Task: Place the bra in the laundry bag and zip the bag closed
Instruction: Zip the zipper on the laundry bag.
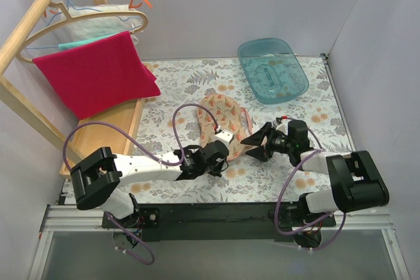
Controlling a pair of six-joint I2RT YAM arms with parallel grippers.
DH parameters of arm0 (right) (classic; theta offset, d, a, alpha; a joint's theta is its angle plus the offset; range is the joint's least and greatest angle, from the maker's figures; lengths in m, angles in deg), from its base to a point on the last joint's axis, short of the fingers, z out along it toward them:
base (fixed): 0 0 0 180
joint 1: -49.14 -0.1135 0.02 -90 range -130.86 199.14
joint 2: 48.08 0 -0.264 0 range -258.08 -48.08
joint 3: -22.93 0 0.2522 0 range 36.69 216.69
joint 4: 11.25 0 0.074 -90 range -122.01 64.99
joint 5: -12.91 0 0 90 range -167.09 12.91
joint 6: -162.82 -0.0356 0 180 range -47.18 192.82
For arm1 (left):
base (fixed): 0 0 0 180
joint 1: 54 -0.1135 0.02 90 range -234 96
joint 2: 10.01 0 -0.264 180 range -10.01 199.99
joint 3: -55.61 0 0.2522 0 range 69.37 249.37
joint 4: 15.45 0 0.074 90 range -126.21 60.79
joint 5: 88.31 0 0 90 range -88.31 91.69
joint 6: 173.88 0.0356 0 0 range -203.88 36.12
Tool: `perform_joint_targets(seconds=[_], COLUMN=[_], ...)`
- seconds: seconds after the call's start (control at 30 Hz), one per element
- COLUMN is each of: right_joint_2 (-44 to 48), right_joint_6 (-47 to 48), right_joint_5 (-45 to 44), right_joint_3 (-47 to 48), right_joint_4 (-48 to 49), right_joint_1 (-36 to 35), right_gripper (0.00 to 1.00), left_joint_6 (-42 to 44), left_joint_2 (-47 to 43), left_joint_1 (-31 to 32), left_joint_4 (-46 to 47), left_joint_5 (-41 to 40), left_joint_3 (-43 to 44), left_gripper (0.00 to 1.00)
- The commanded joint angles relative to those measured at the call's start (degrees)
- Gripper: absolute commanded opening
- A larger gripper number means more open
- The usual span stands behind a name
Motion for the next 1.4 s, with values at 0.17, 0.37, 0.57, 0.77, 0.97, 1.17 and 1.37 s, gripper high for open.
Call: perform_joint_targets(seconds=[0.17,0.37,0.57,0.77,0.97,1.17,1.37], right_joint_2=[3.6,-2.2,-6.4,-6.4,-5.4,-6.5,-6.6], right_joint_6=[-6.3,-7.3,-6.5,-5.1,-3.2,-2.7,-2.0], right_joint_5=[-7.4,-7.6,-8.8,-8.2,-5.8,-4.8,-4.8], right_joint_3=[-3.6,0.7,4.4,2.7,1.3,1.7,1.6], right_joint_4=[1.0,5.4,6.3,6.2,6.1,6.2,6.1], right_joint_1=[-6.9,-8.6,-8.5,-4.3,1.6,2.0,2.1], right_gripper=[0.76,0.73,0.33,0.01,0.01,0.01,0.01], left_joint_6=[2.9,2.3,1.9,0.6,-1.5,-1.9,-1.2], left_joint_2=[2.5,2.3,0.6,-3.3,-8.0,-8.2,-8.6], left_joint_1=[0.3,0.7,1.3,1.3,1.3,1.3,1.3], left_joint_4=[1.4,1.3,0.8,-1.4,-4.1,-5.2,-6.5], left_joint_5=[2.2,3.2,2.7,0.1,-2.8,-3.2,-5.2], left_joint_3=[6.7,6.5,5.5,2.1,-3.5,-4.0,-4.0], left_gripper=[0.0,0.0,0.0,0.0,0.0,0.0,0.0])
